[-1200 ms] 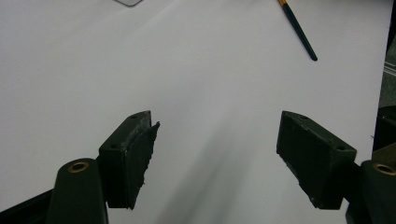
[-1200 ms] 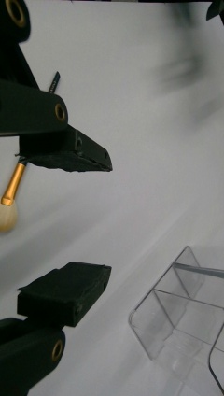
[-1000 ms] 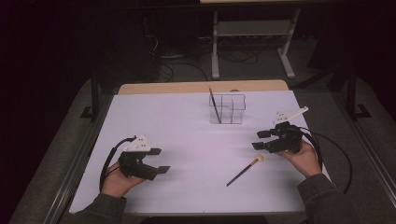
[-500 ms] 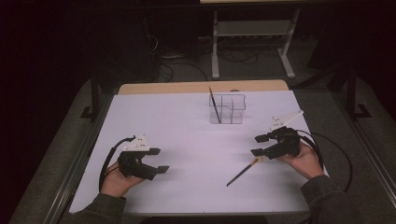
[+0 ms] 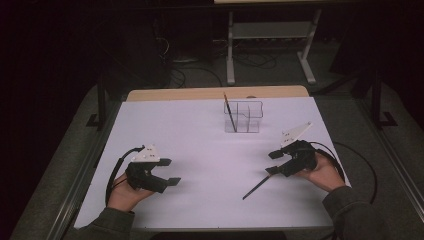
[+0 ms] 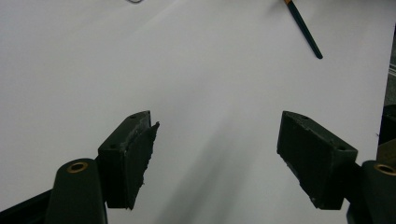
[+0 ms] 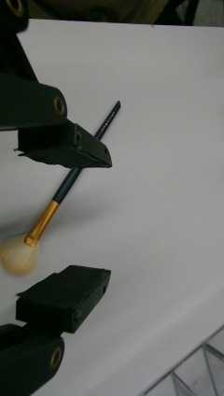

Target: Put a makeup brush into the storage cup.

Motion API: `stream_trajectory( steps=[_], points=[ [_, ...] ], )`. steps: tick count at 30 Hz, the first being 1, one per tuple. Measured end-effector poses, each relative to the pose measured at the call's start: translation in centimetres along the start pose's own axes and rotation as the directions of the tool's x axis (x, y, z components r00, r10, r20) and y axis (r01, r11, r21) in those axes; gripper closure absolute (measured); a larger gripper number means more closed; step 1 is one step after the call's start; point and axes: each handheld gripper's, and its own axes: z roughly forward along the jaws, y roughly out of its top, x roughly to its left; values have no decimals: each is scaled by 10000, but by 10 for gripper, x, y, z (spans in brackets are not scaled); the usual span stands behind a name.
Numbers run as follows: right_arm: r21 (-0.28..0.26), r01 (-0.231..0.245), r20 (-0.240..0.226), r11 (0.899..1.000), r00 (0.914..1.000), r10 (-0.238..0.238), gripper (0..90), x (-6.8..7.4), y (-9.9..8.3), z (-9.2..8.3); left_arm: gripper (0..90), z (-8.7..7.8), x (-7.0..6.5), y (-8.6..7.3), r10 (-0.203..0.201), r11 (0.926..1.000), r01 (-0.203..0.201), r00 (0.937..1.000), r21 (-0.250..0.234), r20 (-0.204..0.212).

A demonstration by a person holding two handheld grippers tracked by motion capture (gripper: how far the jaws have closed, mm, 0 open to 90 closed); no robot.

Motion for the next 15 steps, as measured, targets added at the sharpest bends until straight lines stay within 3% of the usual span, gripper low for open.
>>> stream_trajectory(
  steps=[3,9,15],
  points=[
    [216,293,-45,9993,9996,-292,388,1,4,2,263,-1,0,0,-32,10000,32,10000,-9,-25],
    [472,424,-218,9980,9989,-414,405,2,5,7,263,-3,1,0,27,10000,-27,10000,5,-45],
    [790,834,-335,9934,9962,-809,479,2,3,13,263,-2,1,0,24,10000,-24,10000,15,-41]
  ],
)
